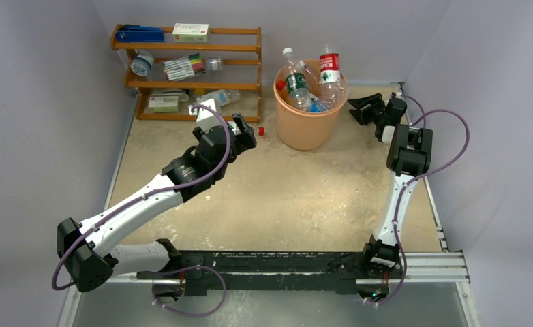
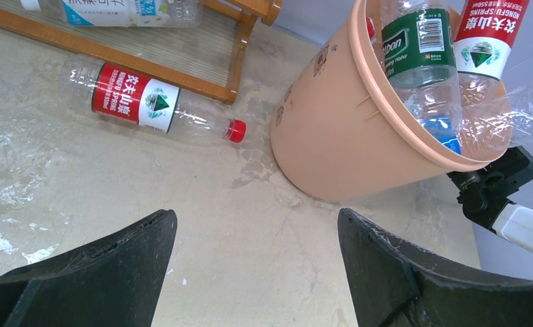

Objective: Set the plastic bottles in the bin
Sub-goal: Pick up the plastic bottle at the center of the board.

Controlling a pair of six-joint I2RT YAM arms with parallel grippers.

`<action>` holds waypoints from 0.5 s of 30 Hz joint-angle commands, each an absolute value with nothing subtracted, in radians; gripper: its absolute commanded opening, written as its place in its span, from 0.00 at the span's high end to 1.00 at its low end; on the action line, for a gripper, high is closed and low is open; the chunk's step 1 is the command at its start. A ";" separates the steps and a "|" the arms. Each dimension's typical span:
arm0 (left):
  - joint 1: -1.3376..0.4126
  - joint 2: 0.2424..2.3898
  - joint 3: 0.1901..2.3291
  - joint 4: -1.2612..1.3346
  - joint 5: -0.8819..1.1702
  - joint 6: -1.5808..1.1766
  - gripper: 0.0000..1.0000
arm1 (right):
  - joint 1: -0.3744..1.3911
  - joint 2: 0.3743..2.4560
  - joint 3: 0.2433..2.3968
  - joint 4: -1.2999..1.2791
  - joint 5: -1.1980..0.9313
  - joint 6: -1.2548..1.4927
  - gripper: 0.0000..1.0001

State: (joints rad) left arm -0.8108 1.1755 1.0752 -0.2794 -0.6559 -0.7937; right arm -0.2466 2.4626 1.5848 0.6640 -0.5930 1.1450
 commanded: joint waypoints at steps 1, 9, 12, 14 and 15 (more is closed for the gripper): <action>-0.799 1.170 1.080 -0.273 -0.673 -0.798 0.12 | -0.237 2.493 1.591 0.746 -0.562 1.220 0.43; -0.783 1.153 1.077 -0.288 -0.672 -0.797 0.12 | -0.229 2.529 1.641 0.811 -0.571 1.288 0.70; -0.778 1.151 1.077 -0.291 -0.668 -0.798 0.12 | -0.229 2.487 1.604 0.842 -0.570 1.287 0.75; -0.778 1.150 1.077 -0.292 -0.665 -0.798 0.12 | -0.228 2.445 1.569 0.861 -0.574 1.285 0.75; -0.778 1.150 1.077 -0.294 -0.664 -0.797 0.12 | -0.229 2.418 1.553 0.863 -0.579 1.279 0.75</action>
